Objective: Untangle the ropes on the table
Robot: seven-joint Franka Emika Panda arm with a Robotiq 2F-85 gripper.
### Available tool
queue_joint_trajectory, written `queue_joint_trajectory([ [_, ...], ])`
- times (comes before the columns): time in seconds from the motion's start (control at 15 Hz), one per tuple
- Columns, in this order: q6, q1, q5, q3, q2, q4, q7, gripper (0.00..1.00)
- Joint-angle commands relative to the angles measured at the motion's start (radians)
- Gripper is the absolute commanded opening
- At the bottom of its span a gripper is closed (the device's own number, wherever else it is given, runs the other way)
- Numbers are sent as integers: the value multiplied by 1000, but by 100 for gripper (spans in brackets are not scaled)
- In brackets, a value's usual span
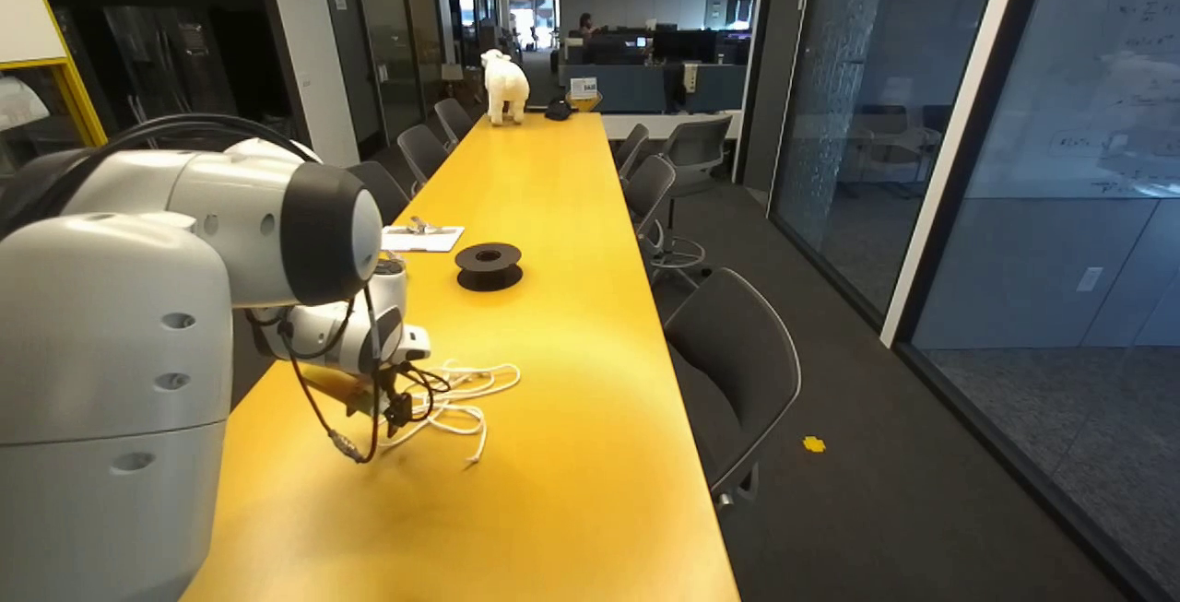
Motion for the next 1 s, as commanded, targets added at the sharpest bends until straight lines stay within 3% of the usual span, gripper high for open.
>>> queue_joint_trajectory([
  [0.0, -39, 41, -42, -47, 84, 129, 44, 100],
  [0.93, -157, 57, -88, -78, 142, 237, 54, 100],
])
